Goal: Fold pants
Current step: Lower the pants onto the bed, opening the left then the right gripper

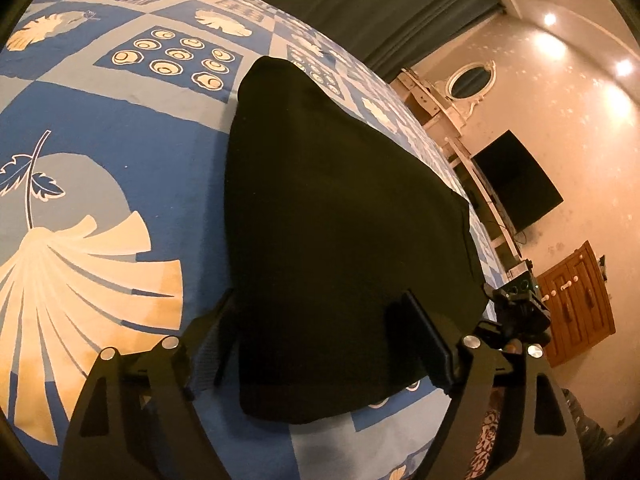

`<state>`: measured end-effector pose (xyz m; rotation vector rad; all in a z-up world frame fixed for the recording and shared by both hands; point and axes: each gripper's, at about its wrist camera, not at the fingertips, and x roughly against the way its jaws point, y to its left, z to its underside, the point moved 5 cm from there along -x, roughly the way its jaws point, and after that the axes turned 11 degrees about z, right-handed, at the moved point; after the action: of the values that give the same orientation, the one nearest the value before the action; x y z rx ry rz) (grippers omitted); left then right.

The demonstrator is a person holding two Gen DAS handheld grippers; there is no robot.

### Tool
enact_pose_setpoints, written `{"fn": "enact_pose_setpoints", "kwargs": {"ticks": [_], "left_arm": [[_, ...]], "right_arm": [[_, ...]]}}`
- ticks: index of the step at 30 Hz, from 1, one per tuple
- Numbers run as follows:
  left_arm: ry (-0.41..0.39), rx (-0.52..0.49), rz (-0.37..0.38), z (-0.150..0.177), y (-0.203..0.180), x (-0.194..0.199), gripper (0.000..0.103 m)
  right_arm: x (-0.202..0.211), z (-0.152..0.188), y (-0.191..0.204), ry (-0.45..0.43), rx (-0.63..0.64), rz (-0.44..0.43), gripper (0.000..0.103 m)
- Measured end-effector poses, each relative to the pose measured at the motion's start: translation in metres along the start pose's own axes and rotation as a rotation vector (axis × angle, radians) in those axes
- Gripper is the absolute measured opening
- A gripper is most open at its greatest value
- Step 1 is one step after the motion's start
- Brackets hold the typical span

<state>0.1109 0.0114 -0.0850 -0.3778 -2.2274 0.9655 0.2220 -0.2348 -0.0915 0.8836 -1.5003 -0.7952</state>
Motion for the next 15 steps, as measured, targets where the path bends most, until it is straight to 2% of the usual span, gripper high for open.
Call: {"fn": "enact_pose_setpoints", "kwargs": {"ticks": [7,15], "left_arm": [[0.012,-0.015,-0.030,0.001,-0.002,-0.001,0.081],[0.012,-0.014,-0.148,0.006,-0.005,0.005,0.086]], "right_arm": [[0.011,0.007,-0.003,-0.024,-0.040,0.009,0.043],[0.034,0.026,-0.008,-0.075,-0.088,0.080,0.047]]}}
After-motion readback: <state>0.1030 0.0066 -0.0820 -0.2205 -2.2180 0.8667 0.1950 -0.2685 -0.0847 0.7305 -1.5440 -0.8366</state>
